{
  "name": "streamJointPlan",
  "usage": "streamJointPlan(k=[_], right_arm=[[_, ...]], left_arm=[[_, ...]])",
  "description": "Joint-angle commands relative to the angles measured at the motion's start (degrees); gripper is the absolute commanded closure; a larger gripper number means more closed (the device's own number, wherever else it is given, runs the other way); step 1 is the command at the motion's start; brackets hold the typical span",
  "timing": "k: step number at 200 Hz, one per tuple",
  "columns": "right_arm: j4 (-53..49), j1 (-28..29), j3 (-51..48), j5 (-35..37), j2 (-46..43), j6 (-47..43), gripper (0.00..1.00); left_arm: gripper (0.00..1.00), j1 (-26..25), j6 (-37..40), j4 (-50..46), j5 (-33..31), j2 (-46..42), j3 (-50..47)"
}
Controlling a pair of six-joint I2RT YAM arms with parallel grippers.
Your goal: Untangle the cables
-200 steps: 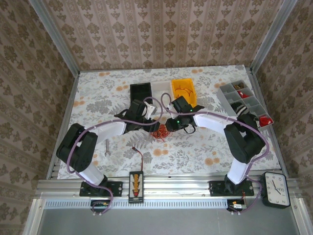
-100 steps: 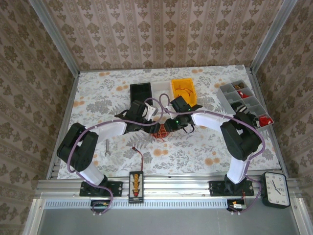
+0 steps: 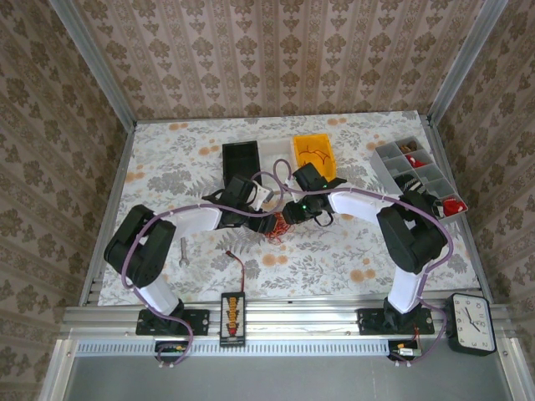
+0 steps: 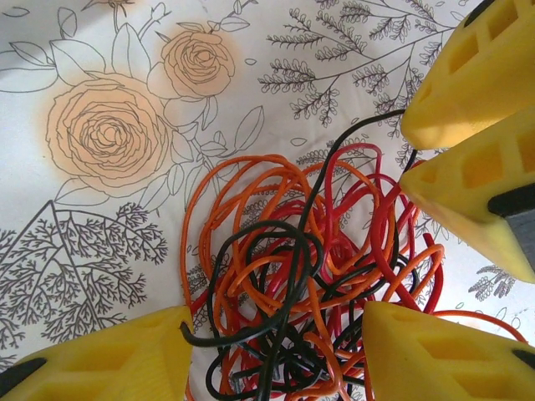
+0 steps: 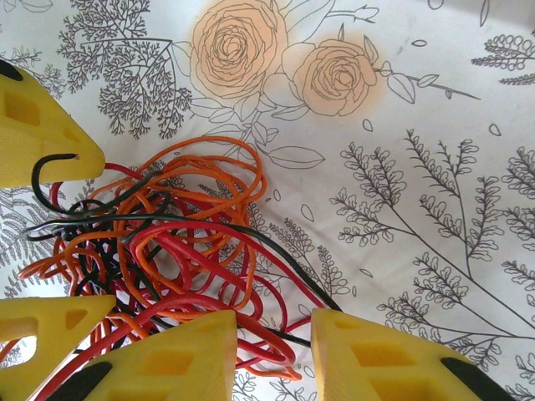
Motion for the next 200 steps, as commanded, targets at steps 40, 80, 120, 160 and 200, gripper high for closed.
streamJointPlan(k=[40,80,120,160,200], right_arm=[[0.30,-0.30,-0.26,-0.92,2.71,-0.40,0.68],[0.85,-0.64,-0.58,-0.05,2.22,-0.08,0.82],[1.31,-1.53,-1.73,-0.96,-2.05,0.82,0.95],[1.45,-3.78,-3.23,1.34,-6.99,4.26,1.00],[5.14,-9.78,-8.11,2.81,-13.70,10.34,1.00]], left_arm=[[0.44,-0.59,0.58,-1.69,0.09,1.12,0.98],[0.48,-0.78,0.55,-1.42,0.22,1.90,1.00],[0.79,-0.78,0.34,-0.94,0.33,3.87,1.43],[1.00,0.22,-1.47,-0.48,-1.61,5.35,1.20],[1.00,1.89,-4.14,-0.26,-6.34,5.34,-0.48]])
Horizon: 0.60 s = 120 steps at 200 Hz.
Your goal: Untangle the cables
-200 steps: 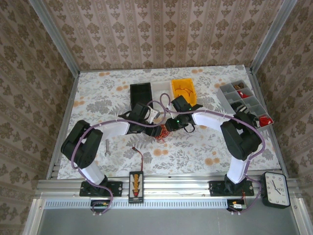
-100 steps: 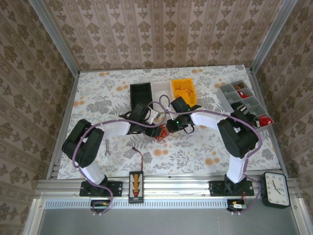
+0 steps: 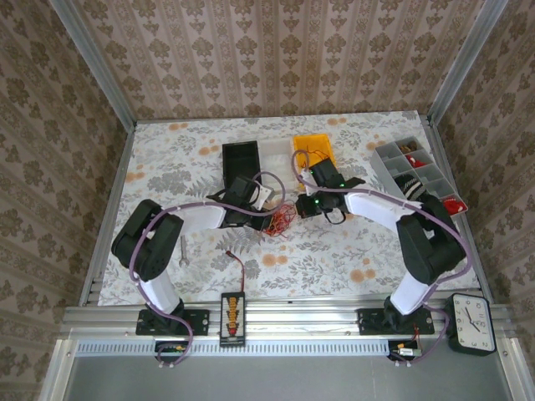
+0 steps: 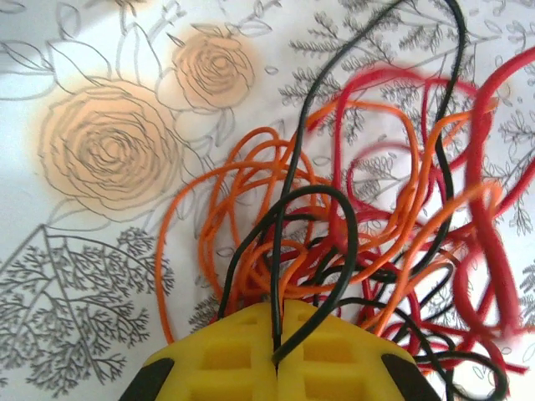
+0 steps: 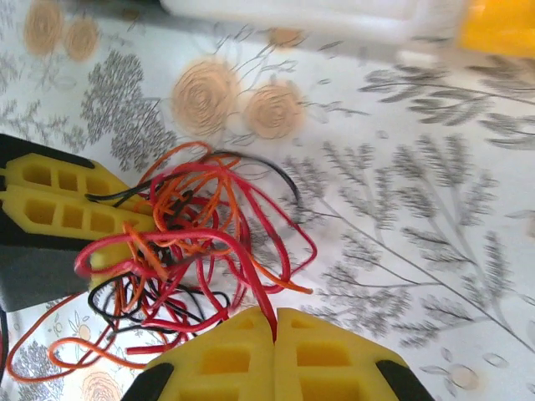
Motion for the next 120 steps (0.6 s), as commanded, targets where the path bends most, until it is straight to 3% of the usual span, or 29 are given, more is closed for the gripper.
streamJointPlan(k=[1,46,94,120], right_arm=[[2.93,-4.32,-2.83,3.67,-5.04,5.59,1.00],[5.20,-12.07,-8.78,10.62,-12.09,13.22,1.00],[0.63,-17.66,-12.31,22.19,-18.33,17.19,1.00],[-1.19,-21.61,-13.60,24.50,-20.65,18.15,1.00]], left_arm=[[1.00,1.52,-2.29,-3.14,-5.28,1.61,-1.58],[1.00,2.25,-3.13,-3.37,-8.09,1.51,-2.70],[1.00,2.86,-3.26,-3.81,-9.89,1.22,-3.37],[1.00,3.55,-3.53,-3.67,-10.97,0.75,-3.99]])
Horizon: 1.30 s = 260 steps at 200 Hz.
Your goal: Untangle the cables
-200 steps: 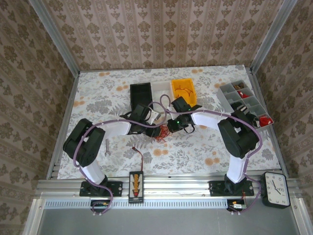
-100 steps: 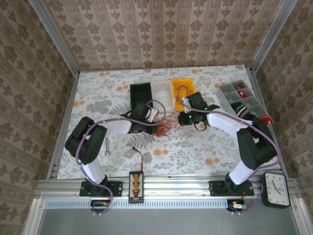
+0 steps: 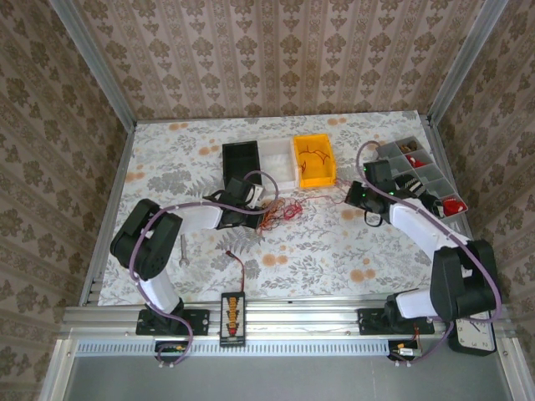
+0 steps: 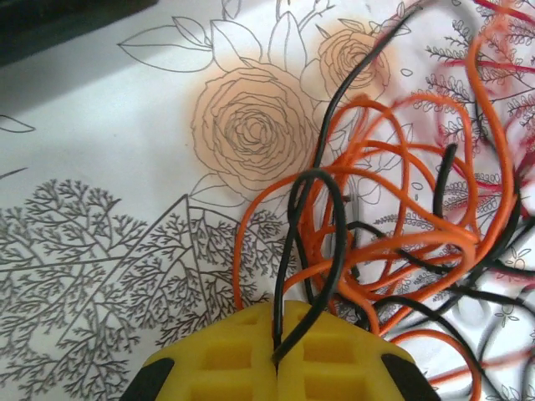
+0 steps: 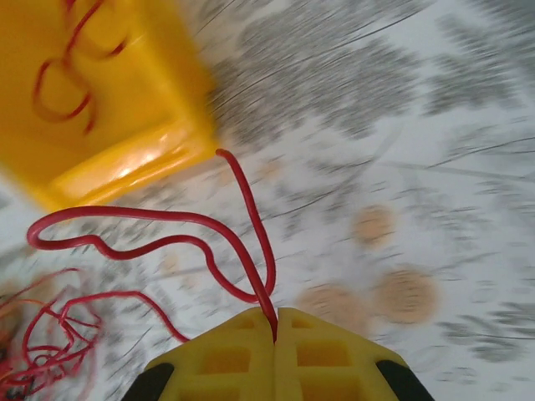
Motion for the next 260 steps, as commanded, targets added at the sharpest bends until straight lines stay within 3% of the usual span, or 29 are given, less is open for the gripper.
streamJointPlan(k=[1,53,85,95,117,137,153,177,230,260], right_arm=[[-2.95,-3.60,-1.28,8.24,-3.10,2.74,1.00],[-2.91,-7.06,-1.58,5.38,-4.78,1.21,1.00],[1.47,-6.83,-2.66,-3.88,-4.29,-0.29,1.00],[2.95,-6.29,-3.28,-6.37,-4.32,-0.61,1.00],[4.74,-4.49,-4.00,-8.92,-5.32,-2.11,1.00],[5.26,-3.25,-4.31,-10.15,-6.27,-2.71,1.00],[5.05,-2.50,-4.49,-10.25,-6.41,-3.05,1.00],[4.68,-2.01,-4.57,-9.55,-5.76,-3.07,1.00],[4.09,-1.99,-4.01,-8.23,-4.84,-1.91,1.00],[3.29,-1.99,-3.44,-8.32,-4.55,-2.44,1.00]], left_arm=[[1.00,1.53,-0.68,-4.35,-4.60,0.76,-2.18],[1.00,1.71,0.00,-4.42,-4.40,0.80,-2.24],[1.00,0.56,2.75,-3.59,1.43,-1.46,-1.54],[0.79,0.10,4.09,-3.58,3.90,-2.88,-1.05],[0.56,-0.39,7.00,-6.12,4.34,-6.36,1.02],[0.38,-0.48,9.71,-6.97,2.53,-11.33,2.11],[0.31,-1.06,12.64,-7.99,3.04,-13.38,3.99],[0.29,-4.25,16.60,-11.41,4.60,-9.44,10.82],[0.31,-11.28,20.94,-13.50,8.09,9.04,25.36],[0.31,-13.30,22.75,-14.38,7.09,14.95,30.09]])
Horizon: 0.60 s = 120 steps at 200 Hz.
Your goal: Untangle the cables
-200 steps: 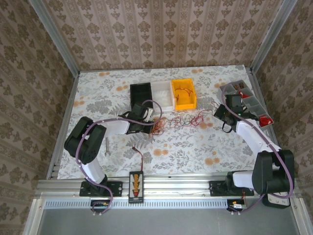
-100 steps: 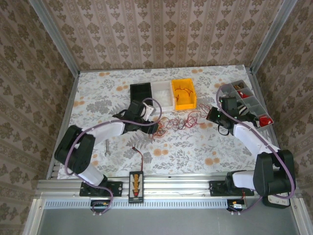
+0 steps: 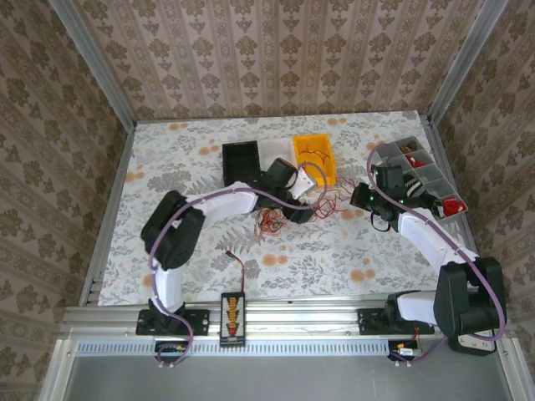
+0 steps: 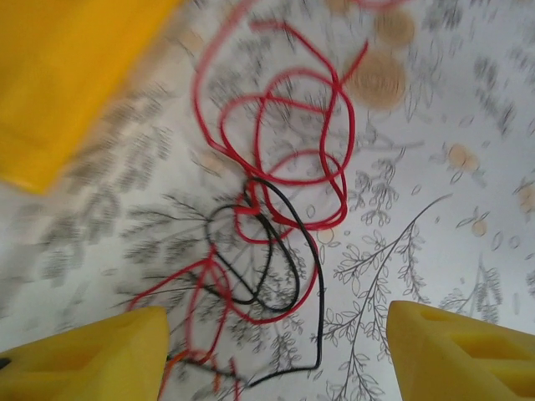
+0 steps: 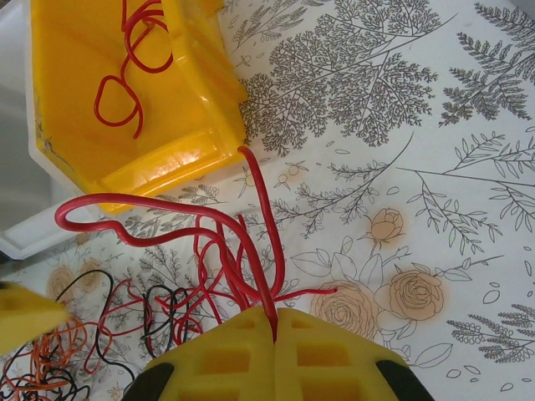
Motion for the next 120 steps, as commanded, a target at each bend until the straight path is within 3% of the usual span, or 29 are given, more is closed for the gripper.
streamJointPlan(k=[1,34,57,75,103,120], right_arm=[[-0.46,0.28,0.63,0.26,0.49,-0.39,1.00],[-0.49,0.28,0.98,-0.12,0.79,-0.58,1.00],[-0.48,0.28,1.16,-0.30,1.06,-0.30,1.00],[-0.62,0.28,1.24,-0.22,1.08,-0.21,0.99],[-1.25,0.20,1.58,0.37,0.54,-0.47,0.99],[-2.62,-0.19,2.23,2.23,0.29,-0.47,1.00]], left_arm=[[0.31,-1.14,3.82,-3.68,0.55,2.71,3.33],[0.38,-1.67,3.96,-2.96,-1.41,6.94,6.23],[0.54,-1.71,3.75,-1.98,-0.69,9.03,6.94],[0.75,-1.62,3.32,-1.79,-0.69,10.09,6.88],[0.99,-1.50,2.47,-0.37,-1.74,9.42,4.13],[1.00,-0.78,1.09,1.61,-3.73,7.60,1.14]])
